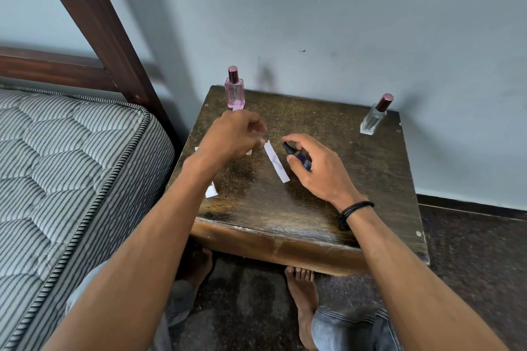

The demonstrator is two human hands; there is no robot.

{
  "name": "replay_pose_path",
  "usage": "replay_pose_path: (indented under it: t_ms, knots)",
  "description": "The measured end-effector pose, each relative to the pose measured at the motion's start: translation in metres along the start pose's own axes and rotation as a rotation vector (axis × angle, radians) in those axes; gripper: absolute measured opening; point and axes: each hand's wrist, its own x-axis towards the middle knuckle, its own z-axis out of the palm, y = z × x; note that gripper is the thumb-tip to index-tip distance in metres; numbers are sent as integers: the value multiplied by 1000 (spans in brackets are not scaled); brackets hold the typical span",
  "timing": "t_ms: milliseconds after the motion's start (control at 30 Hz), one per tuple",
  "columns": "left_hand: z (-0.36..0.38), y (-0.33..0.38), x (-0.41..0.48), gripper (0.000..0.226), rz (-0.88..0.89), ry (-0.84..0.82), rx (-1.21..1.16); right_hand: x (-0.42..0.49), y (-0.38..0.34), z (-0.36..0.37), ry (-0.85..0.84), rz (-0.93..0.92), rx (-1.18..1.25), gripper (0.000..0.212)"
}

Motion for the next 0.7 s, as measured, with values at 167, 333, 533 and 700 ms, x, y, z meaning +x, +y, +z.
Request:
replay_pose_path:
  t_ms: [167, 333, 533, 700]
  knots:
    - [-1, -5, -2, 29, 0, -128, 171, 1, 2, 1, -6, 16, 14, 38]
    - [8, -7, -1, 20, -56, -96, 188, 2, 5, 3, -2, 14, 23, 38]
    - [4, -3, 1, 14, -53, -9, -190, 3, 8, 4, 8, 26, 95, 38]
    - [9, 0, 0, 14, -55, -2, -458, 4, 8, 4, 6, 33, 122, 39]
